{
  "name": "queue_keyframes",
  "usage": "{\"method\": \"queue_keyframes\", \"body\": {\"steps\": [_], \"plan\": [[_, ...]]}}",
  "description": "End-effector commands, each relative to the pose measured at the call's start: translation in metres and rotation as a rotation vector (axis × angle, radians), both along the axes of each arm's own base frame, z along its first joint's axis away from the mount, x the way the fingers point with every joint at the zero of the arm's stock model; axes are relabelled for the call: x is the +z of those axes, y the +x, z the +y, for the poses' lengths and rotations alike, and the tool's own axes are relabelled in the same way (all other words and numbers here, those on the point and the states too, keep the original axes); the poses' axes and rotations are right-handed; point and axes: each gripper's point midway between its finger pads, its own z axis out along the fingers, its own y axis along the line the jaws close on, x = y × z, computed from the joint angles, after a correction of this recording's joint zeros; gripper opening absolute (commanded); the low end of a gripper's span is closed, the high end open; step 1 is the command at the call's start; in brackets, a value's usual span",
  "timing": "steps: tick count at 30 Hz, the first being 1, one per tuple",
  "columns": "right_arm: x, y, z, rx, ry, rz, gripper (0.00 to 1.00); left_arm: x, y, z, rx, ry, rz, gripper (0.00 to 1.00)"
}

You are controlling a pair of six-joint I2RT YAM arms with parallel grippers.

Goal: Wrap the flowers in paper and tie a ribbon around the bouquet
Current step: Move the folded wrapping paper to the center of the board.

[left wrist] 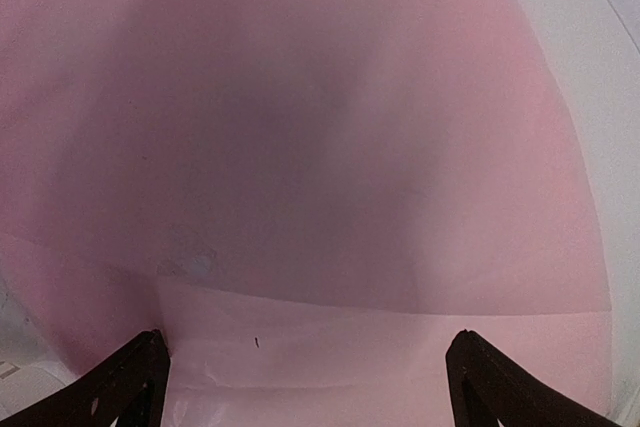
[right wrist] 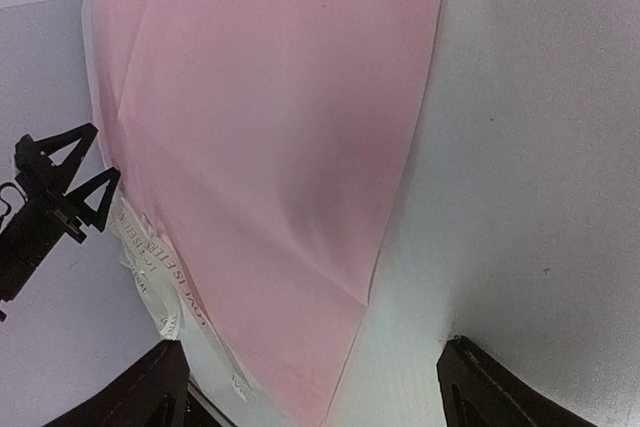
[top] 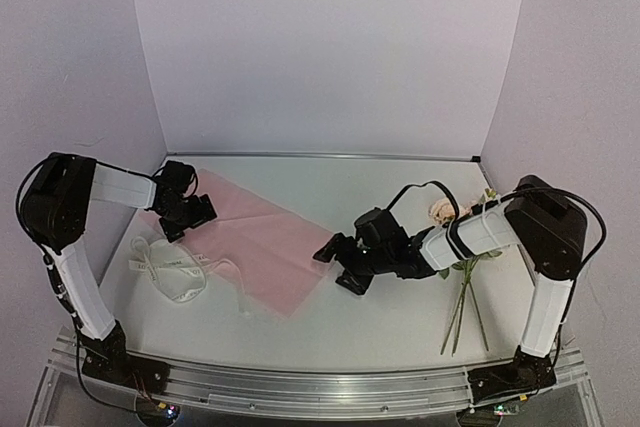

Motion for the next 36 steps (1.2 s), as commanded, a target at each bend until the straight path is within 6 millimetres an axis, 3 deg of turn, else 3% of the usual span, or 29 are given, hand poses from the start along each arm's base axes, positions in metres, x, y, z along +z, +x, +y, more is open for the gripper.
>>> {"method": "queue_keyframes", "body": {"steps": [1,15,27,36], "plan": [[0.009,0.015,0.015,-0.017,0.051,-0.027,0.84,0.008,0.02,-0.007,-0.011,-0.019,-0.04,1.0],[-0.01,0.04,0.005,-0.102,0.069,-0.031,0.75,-0.019,0.021,-0.04,-0.123,-0.054,0.043,1.0],[0.005,0.049,-0.001,-0.144,0.108,-0.074,0.67,-0.024,0.019,-0.043,-0.146,-0.042,0.07,1.0],[-0.005,0.054,0.019,-0.109,0.123,-0.042,0.68,-0.03,0.013,-0.065,-0.205,-0.063,0.089,1.0]]}}
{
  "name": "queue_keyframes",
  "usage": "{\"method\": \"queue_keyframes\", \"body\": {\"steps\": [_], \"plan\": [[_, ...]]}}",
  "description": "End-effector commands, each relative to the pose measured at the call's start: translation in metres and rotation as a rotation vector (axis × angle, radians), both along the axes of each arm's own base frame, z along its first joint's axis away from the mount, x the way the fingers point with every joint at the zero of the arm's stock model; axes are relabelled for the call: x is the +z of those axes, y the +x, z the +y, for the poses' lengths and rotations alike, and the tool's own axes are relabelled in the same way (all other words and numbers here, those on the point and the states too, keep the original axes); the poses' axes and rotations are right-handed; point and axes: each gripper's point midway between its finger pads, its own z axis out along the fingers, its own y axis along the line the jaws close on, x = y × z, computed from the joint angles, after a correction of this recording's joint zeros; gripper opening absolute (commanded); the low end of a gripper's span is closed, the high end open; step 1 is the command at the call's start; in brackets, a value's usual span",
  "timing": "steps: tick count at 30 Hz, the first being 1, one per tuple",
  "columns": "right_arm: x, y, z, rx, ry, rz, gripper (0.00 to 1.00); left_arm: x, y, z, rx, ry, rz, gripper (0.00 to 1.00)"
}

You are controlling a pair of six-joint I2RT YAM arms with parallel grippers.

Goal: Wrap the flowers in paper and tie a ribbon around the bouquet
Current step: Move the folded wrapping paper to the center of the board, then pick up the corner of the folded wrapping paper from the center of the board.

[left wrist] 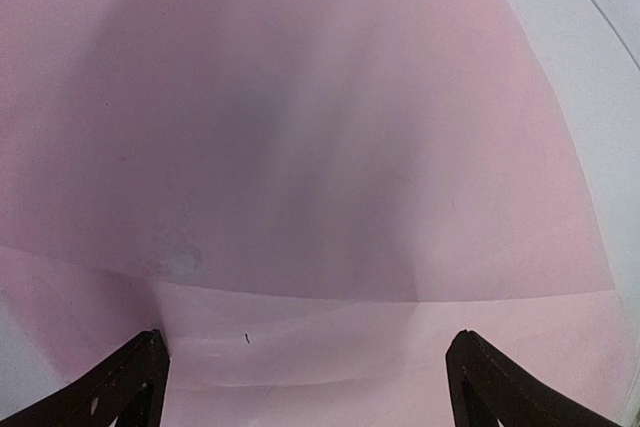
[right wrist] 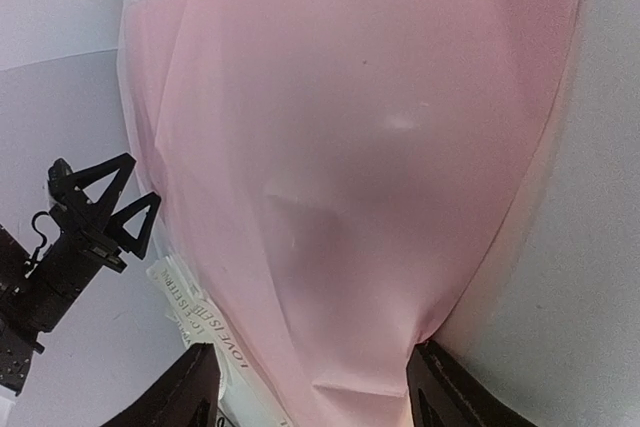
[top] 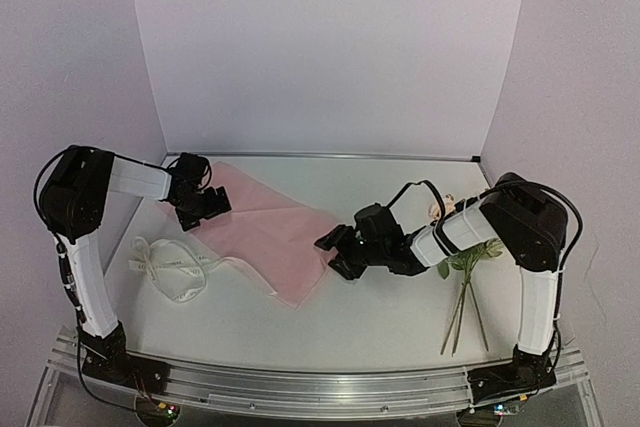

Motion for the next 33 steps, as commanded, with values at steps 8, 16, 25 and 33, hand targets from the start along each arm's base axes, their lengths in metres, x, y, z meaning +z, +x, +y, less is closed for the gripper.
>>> {"method": "queue_keyframes", "body": {"steps": [8,16,25,33], "plan": [[0.008,0.01,0.022,0.03,0.033,-0.022,0.66,-0.034,-0.028,-0.046,-0.118,-0.033,0.125,1.0],[0.026,0.004,-0.004,0.014,-0.123,-0.083,0.54,-0.038,-0.031,-0.045,-0.119,-0.012,0.136,1.0],[0.055,0.004,0.003,0.08,-0.262,-0.219,0.26,-0.03,-0.026,-0.05,-0.143,-0.028,0.115,1.0],[0.08,0.0,0.008,0.15,-0.466,-0.386,0.0,0.033,-0.016,-0.075,-0.125,-0.244,0.056,1.0]]}}
